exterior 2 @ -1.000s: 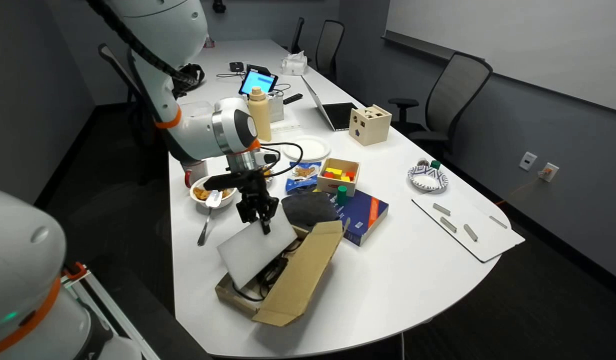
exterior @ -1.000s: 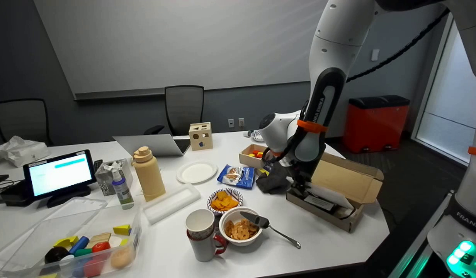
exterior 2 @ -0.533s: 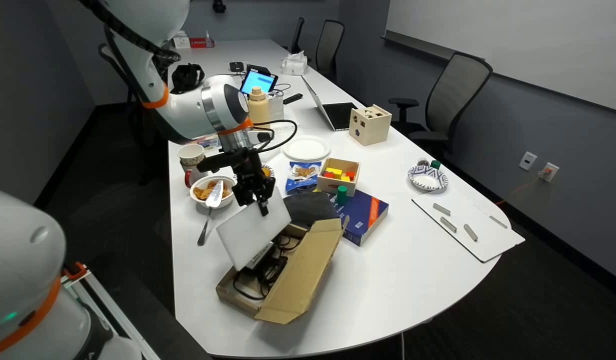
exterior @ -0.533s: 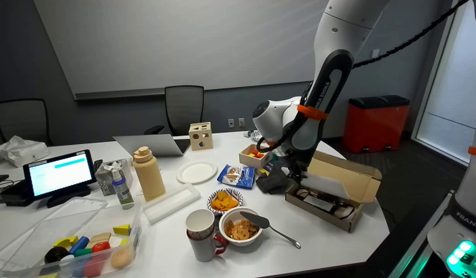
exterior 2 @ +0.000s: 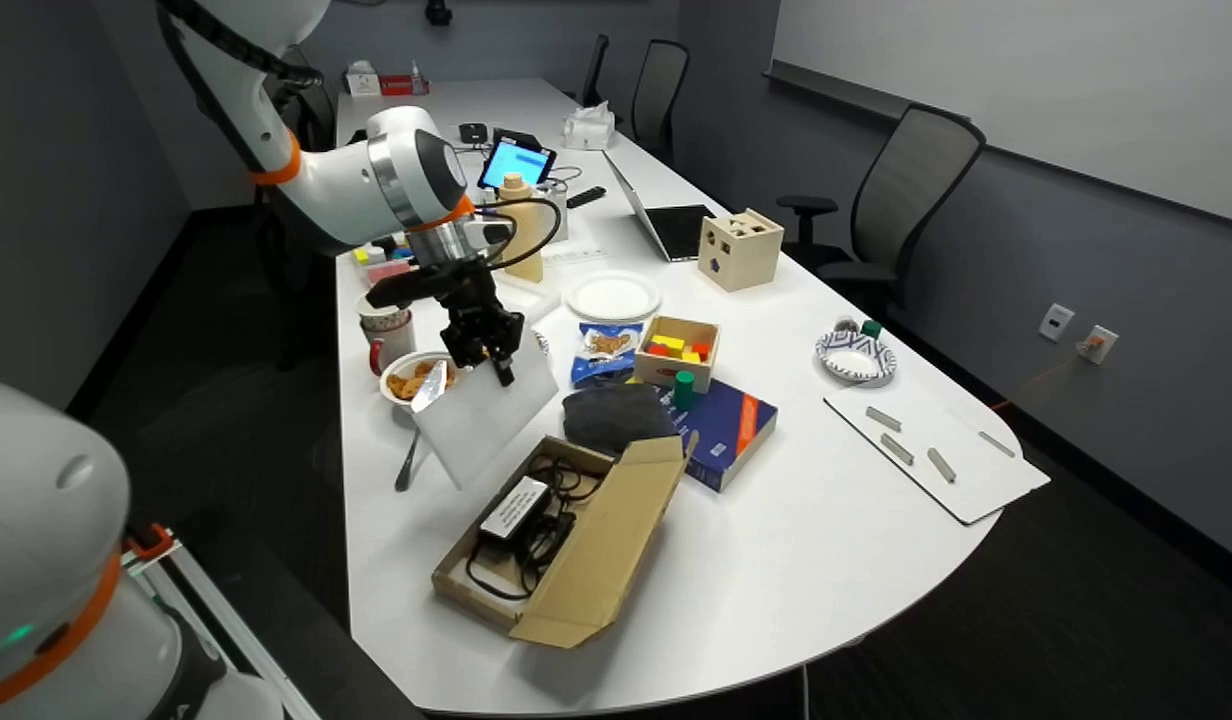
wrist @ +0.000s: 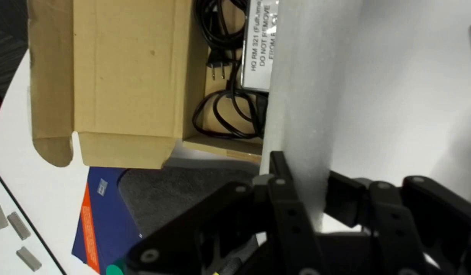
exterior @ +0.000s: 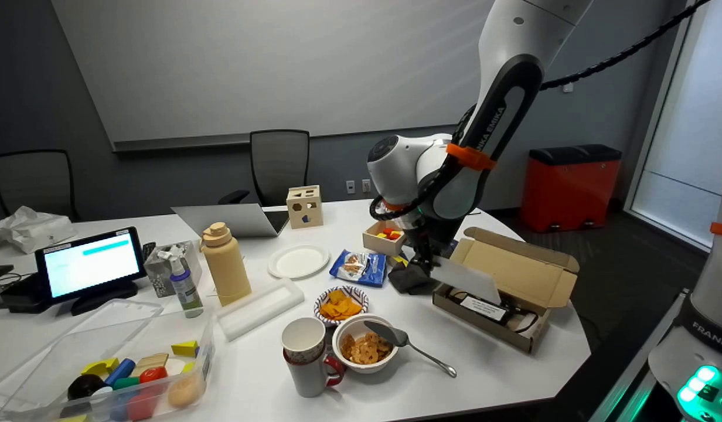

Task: Remove the foam from the box

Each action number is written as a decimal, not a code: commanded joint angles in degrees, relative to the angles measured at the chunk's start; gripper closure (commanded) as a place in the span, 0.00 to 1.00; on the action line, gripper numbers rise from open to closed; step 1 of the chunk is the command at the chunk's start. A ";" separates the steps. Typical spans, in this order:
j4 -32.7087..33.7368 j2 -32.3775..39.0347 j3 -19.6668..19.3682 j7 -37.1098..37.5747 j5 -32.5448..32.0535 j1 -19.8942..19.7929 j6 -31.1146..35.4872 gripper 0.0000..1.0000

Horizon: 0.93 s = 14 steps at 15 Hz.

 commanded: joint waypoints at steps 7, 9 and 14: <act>7.85 10.07 -0.16 11.43 -8.53 1.51 6.53 0.97; 9.29 12.15 -0.58 13.44 -9.57 1.57 7.81 0.97; 12.26 15.84 -1.70 15.93 -9.08 1.44 11.49 0.40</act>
